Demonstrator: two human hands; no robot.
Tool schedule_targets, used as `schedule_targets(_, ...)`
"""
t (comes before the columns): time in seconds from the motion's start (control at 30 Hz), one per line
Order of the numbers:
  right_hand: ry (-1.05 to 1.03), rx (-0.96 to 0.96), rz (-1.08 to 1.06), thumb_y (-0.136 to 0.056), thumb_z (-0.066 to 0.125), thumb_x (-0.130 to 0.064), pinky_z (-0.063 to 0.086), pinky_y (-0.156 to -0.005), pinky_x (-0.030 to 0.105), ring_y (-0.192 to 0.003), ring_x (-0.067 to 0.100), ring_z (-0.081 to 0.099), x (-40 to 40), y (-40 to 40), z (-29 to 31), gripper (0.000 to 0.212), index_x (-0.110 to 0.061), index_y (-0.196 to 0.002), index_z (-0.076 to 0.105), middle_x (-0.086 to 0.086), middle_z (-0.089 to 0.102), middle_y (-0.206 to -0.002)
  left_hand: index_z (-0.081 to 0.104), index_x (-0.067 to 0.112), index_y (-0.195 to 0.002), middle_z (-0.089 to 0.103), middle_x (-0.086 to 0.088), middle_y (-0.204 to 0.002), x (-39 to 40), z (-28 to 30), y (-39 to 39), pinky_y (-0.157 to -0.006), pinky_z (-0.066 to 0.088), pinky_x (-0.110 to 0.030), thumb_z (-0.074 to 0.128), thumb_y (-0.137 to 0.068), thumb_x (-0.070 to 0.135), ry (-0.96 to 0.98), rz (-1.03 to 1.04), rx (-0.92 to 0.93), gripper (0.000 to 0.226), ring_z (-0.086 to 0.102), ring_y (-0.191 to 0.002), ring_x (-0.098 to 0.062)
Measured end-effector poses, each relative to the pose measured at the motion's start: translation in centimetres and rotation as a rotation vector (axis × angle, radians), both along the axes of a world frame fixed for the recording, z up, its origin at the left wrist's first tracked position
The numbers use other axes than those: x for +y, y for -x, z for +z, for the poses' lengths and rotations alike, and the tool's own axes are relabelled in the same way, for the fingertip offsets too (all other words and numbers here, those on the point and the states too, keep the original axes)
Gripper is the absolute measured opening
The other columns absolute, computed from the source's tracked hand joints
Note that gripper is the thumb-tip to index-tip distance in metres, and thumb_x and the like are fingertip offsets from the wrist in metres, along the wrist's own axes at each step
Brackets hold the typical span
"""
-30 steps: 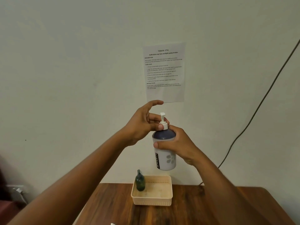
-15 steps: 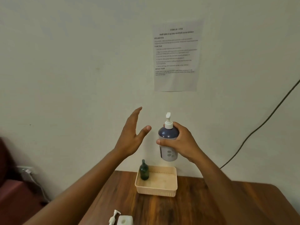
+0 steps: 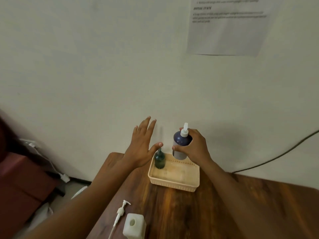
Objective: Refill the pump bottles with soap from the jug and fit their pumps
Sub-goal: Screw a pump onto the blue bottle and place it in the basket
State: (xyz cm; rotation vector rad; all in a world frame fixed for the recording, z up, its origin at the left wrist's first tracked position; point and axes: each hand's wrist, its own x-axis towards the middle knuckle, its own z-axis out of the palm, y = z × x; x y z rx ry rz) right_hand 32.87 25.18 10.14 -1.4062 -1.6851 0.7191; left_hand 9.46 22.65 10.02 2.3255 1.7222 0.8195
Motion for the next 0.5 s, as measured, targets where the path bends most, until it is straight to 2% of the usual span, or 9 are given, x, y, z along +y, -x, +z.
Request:
schedule_targets(0.17,0.037,-0.057,-0.020,-0.056,0.098,-0.032,0.048,-0.087,0.029,-0.100,0.015,0.058,3.2,1.6,-6.6,0.077,-0.022,-0.124,0.063,-0.003,0.068,-0.121,0.004,0.033,-0.165,-0.007,0.006,-0.175,1.8,-5.3,1.2,-0.130,0.001,-0.050,0.033,-0.098,0.071,0.074,0.047,-0.028,0.083,-0.002,-0.162,-0.019)
schedule_targets(0.33,0.077,-0.126,-0.055,-0.061,0.097,-0.026,0.054,-0.094,0.039,-0.109,0.021,0.060,5.2,3.2,-13.1,0.077,-0.022,-0.128,0.059,-0.001,0.067,-0.123,0.006,0.029,-0.166,-0.006,0.003,-0.175,1.8,-9.7,2.2,-0.130,0.002,-0.049,0.035,-0.099,0.068,0.154,0.077,-0.005,0.083,-0.002,-0.162,-0.019)
schedule_targets(0.5,0.102,-0.201,-0.061,-0.060,0.096,-0.023,0.046,-0.084,0.026,-0.113,0.021,0.055,6.2,4.4,-18.3,0.081,-0.025,-0.129,0.053,0.000,0.064,-0.122,0.007,0.026,-0.166,-0.006,0.003,-0.175,1.2,-13.1,3.2,-0.129,0.002,-0.044,0.041,-0.101,0.064,0.202,0.095,0.020,0.082,-0.003,-0.161,-0.016)
